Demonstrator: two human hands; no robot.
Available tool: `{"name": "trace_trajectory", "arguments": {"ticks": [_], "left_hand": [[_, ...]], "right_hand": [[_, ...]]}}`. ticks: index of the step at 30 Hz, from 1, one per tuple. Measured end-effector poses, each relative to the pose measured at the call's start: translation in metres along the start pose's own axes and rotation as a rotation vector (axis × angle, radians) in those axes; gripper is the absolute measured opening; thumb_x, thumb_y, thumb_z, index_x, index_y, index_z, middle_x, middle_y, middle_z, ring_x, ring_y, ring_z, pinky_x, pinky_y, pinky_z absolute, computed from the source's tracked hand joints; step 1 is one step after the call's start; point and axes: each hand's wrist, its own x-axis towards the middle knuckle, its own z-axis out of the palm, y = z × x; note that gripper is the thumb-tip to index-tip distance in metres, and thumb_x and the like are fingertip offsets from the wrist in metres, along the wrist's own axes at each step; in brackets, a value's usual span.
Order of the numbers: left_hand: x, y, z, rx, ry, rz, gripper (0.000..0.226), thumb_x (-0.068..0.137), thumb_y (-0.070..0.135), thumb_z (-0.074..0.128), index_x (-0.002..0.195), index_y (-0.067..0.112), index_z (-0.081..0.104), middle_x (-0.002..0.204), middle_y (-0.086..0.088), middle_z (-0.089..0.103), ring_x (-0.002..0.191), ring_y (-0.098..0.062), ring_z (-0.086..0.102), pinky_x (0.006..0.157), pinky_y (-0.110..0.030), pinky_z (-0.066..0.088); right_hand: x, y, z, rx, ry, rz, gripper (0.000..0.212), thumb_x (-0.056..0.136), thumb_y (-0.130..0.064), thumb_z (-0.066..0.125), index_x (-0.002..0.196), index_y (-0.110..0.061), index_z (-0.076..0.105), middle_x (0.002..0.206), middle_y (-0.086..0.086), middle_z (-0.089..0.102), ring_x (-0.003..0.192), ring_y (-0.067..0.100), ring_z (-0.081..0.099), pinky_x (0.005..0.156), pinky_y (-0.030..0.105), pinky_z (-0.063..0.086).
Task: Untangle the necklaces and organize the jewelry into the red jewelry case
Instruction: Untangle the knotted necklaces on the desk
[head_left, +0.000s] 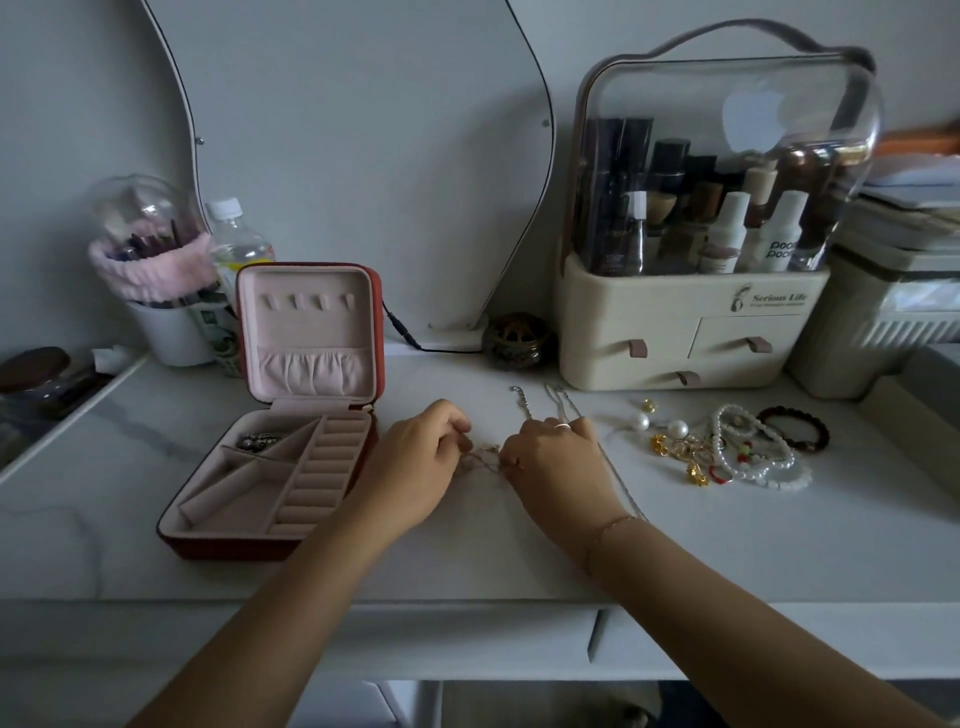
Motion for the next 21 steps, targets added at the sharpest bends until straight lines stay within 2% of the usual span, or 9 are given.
{"name": "trace_trajectory", "arguments": {"ticks": [2, 3, 6, 9, 12, 17, 21], "left_hand": [[-0.009, -0.004, 0.002, 0.047, -0.02, 0.035, 0.018, 0.095, 0.009, 0.043, 0.107, 0.021, 0.05, 0.104, 0.006, 0.07, 0.095, -0.015, 0.063, 0.081, -0.037, 0.049], [-0.012, -0.005, 0.004, 0.067, -0.032, 0.054, 0.018, 0.094, 0.009, 0.043, 0.107, 0.02, 0.048, 0.106, 0.004, 0.07, 0.097, -0.017, 0.063, 0.081, -0.039, 0.049], [-0.017, -0.008, 0.007, 0.122, -0.045, 0.096, 0.02, 0.094, 0.009, 0.043, 0.113, 0.015, 0.046, 0.115, -0.003, 0.068, 0.104, -0.023, 0.062, 0.082, -0.04, 0.048], [-0.016, -0.009, 0.009, 0.144, -0.062, 0.104, 0.023, 0.095, 0.011, 0.046, 0.118, 0.012, 0.045, 0.126, -0.001, 0.062, 0.112, -0.024, 0.06, 0.087, -0.035, 0.046], [-0.01, -0.009, 0.01, 0.153, -0.085, 0.064, 0.029, 0.095, 0.009, 0.043, 0.124, 0.011, 0.043, 0.134, -0.002, 0.057, 0.117, -0.024, 0.056, 0.092, -0.033, 0.043], [-0.005, -0.011, 0.014, 0.132, -0.127, 0.011, 0.043, 0.097, 0.01, 0.038, 0.14, 0.015, 0.037, 0.142, -0.003, 0.049, 0.129, -0.022, 0.047, 0.103, -0.031, 0.037], [-0.018, -0.012, 0.017, 0.101, -0.026, 0.016, 0.048, 0.099, 0.014, 0.042, 0.146, 0.014, 0.032, 0.147, -0.005, 0.042, 0.135, -0.02, 0.038, 0.106, -0.023, 0.025]], "right_hand": [[-0.007, 0.0, 0.001, -0.003, 0.036, 0.017, 0.008, 0.069, -0.013, 0.067, 0.066, -0.02, 0.068, 0.068, -0.001, 0.061, 0.067, 0.024, 0.06, 0.07, 0.032, 0.033], [-0.011, -0.001, -0.001, -0.006, 0.046, 0.024, 0.012, 0.06, -0.013, 0.072, 0.056, -0.021, 0.064, 0.059, -0.002, 0.057, 0.058, 0.022, 0.058, 0.064, 0.032, 0.037], [-0.025, -0.004, -0.001, -0.024, 0.085, 0.029, 0.025, 0.049, -0.011, 0.079, 0.048, -0.022, 0.056, 0.052, -0.005, 0.051, 0.049, 0.02, 0.053, 0.057, 0.03, 0.039], [-0.039, -0.007, -0.001, -0.033, 0.096, 0.029, 0.027, 0.048, -0.01, 0.081, 0.05, -0.023, 0.058, 0.054, -0.006, 0.051, 0.052, 0.017, 0.052, 0.059, 0.027, 0.035], [-0.052, -0.009, -0.001, -0.027, 0.112, 0.025, 0.03, 0.046, -0.006, 0.082, 0.051, -0.023, 0.059, 0.056, -0.007, 0.051, 0.051, 0.015, 0.05, 0.059, 0.028, 0.037], [-0.07, -0.011, -0.004, 0.024, 0.21, 0.057, 0.016, 0.065, -0.013, 0.071, 0.056, -0.022, 0.062, 0.061, -0.006, 0.052, 0.056, 0.017, 0.051, 0.061, 0.032, 0.04], [-0.086, -0.017, -0.006, 0.053, 0.239, 0.054, 0.009, 0.074, -0.019, 0.059, 0.077, -0.023, 0.068, 0.083, -0.006, 0.061, 0.075, 0.018, 0.057, 0.076, 0.033, 0.032]]}}
